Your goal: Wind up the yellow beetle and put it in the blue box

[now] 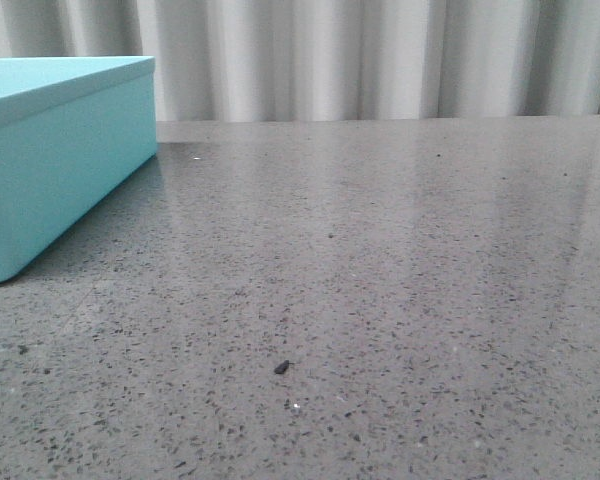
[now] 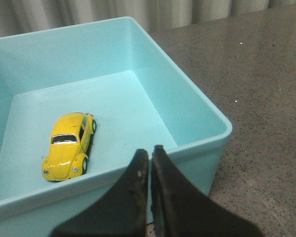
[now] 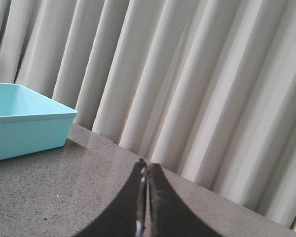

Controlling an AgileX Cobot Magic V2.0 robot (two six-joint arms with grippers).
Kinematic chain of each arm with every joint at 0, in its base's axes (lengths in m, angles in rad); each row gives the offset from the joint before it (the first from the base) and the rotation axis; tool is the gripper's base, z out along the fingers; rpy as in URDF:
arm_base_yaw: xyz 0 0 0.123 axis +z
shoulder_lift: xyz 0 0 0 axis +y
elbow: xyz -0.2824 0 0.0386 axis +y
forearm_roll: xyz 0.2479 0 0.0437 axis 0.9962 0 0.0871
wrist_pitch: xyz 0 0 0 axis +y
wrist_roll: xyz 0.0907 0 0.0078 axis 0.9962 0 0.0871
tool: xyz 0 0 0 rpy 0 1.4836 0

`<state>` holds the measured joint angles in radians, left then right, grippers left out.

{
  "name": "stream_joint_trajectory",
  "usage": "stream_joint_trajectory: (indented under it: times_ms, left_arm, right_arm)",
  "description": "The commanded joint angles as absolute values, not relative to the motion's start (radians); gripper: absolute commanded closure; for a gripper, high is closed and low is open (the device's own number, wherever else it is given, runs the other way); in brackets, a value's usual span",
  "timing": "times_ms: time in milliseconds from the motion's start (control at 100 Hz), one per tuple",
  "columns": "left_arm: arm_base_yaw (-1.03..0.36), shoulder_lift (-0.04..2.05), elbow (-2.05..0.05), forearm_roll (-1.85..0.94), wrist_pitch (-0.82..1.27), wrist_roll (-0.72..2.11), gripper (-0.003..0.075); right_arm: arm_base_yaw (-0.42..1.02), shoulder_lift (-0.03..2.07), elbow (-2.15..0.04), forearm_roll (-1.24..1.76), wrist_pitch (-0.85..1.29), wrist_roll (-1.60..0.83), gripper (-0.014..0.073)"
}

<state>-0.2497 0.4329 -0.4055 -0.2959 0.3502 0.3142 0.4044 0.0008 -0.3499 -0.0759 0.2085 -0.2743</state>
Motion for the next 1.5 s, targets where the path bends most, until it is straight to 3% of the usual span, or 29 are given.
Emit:
stream_joint_trajectory:
  times_ms: [0, 520, 1020, 1490]
  left_arm:
    - [-0.27, 0.406, -0.421, -0.313, 0.26, 0.31, 0.0741]
    - [-0.274, 0.093, 0.018, -0.309, -0.052, 0.306, 0.0741]
    - [-0.254, -0.035, 0.025, -0.294, 0.299, 0.214, 0.0741]
    - [-0.241, -0.035, 0.025, -0.338, 0.309, 0.14, 0.0741]
  right_arm:
    - [0.402, 0.014, -0.375, -0.085, 0.123, -0.284, 0.0635]
    - [0.402, 0.014, -0.375, -0.085, 0.123, -0.284, 0.0635]
    - [0.402, 0.014, -0.375, -0.085, 0.123, -0.284, 0.0635]
    - [0.402, 0.014, -0.375, -0.085, 0.123, -0.284, 0.0635]
